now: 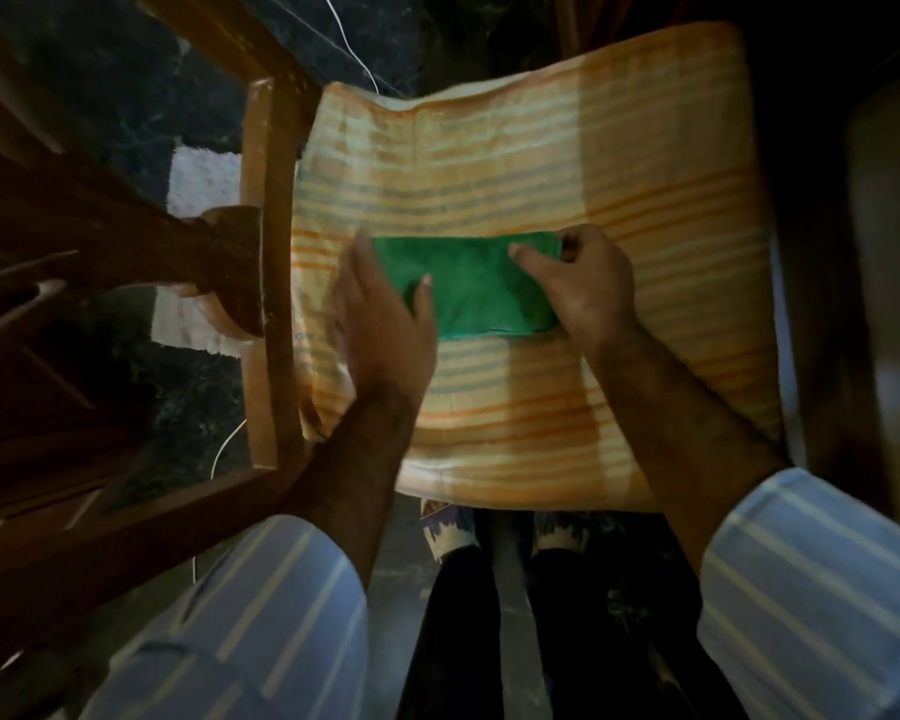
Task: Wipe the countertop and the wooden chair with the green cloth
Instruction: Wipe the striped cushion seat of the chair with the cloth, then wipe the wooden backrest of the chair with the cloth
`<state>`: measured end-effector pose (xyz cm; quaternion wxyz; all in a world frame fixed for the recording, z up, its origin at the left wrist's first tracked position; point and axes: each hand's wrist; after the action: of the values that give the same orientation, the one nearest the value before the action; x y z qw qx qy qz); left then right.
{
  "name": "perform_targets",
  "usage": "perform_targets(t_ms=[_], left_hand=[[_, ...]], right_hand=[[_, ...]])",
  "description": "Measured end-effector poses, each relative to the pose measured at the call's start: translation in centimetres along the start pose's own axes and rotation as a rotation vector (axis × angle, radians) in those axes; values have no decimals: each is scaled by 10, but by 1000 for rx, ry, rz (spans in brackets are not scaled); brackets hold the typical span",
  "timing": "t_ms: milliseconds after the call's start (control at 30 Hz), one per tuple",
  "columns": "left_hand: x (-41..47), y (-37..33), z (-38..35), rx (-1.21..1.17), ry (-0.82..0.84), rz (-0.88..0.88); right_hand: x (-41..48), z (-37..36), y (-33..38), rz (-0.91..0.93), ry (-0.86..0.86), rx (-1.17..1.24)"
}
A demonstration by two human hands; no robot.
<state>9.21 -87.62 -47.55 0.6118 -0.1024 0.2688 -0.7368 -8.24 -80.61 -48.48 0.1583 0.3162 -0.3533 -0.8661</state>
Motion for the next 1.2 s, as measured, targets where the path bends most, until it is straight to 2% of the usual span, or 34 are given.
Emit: perform_targets(t_ms=[100, 167, 267, 300, 367, 467, 633, 800, 933, 1067, 1200], left_hand=[[19, 6, 8, -24, 77, 141], [31, 4, 14, -164, 173, 250], [37, 2, 28, -516, 374, 433], [36, 0, 33, -612, 431, 464], [31, -5, 47, -657, 465, 436], [19, -16, 71, -616, 389, 319], [12, -45, 133, -544, 212, 173], [21, -92, 217, -479, -82, 131], [25, -127, 300, -391, -225, 48], [10, -147, 376, -80, -388, -145], [7, -144, 433, 185, -475, -335]], right_hand=[[1, 3, 3, -76, 197, 57], [-6, 5, 2, -133, 280, 183], [-24, 2, 0, -165, 265, 351], [-30, 1, -1, -190, 246, 410], [-42, 5, 2, -235, 224, 494], [-55, 18, 13, -247, 200, 577], [-64, 45, 72, -149, 215, 679], [-72, 60, 148, -27, 340, 735], [-90, 64, 210, -6, 447, 854], [-122, 50, 263, -14, 577, 921], [-153, 24, 301, -44, 638, 891]])
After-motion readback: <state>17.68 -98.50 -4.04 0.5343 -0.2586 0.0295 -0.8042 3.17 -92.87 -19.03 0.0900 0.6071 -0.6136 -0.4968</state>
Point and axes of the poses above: each hand's wrist, its own x-axis towards the middle knuckle, its own z-axis out of the back of the hand, y = z × x, and after that the axes turned 2 degrees about z, right-handed
